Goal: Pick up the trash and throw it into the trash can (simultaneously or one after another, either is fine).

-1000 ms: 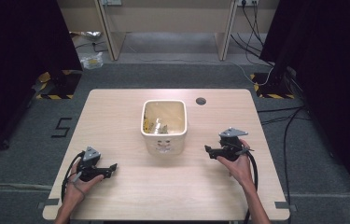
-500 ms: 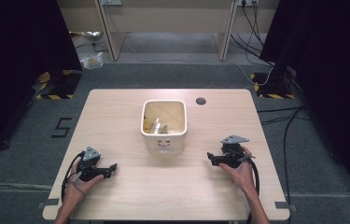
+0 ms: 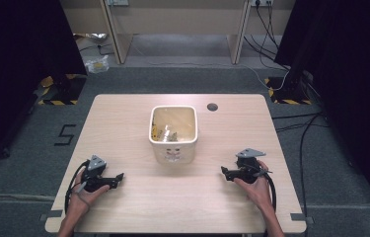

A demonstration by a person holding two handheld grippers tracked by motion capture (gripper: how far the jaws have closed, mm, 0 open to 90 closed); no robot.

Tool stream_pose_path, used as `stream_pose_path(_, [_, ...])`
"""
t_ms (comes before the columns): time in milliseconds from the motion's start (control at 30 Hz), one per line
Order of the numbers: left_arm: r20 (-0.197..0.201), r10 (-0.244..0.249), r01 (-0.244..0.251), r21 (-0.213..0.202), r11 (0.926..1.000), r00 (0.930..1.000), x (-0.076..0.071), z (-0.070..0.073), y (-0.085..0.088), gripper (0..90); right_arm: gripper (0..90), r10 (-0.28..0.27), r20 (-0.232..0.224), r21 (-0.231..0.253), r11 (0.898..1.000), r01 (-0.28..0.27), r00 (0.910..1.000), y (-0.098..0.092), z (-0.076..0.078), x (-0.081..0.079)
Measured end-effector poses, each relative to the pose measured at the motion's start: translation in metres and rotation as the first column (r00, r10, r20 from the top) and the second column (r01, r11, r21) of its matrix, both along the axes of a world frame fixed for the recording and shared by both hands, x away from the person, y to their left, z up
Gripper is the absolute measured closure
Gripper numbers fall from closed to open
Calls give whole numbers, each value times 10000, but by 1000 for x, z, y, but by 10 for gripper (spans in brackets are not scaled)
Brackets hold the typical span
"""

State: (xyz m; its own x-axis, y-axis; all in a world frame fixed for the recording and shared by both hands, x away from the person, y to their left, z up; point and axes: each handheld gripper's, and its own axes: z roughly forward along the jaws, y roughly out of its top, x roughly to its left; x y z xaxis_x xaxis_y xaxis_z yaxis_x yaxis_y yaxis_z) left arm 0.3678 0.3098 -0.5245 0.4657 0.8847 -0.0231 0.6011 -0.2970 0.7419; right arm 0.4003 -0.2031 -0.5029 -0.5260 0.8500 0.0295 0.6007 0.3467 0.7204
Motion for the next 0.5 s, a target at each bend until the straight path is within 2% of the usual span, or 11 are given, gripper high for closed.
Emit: stream_pose_path(500, [1,1,-1,0,10000,10000,0,0,0,133,188,-173,-96,-185,9997,171,9998,-4,-8,-18])
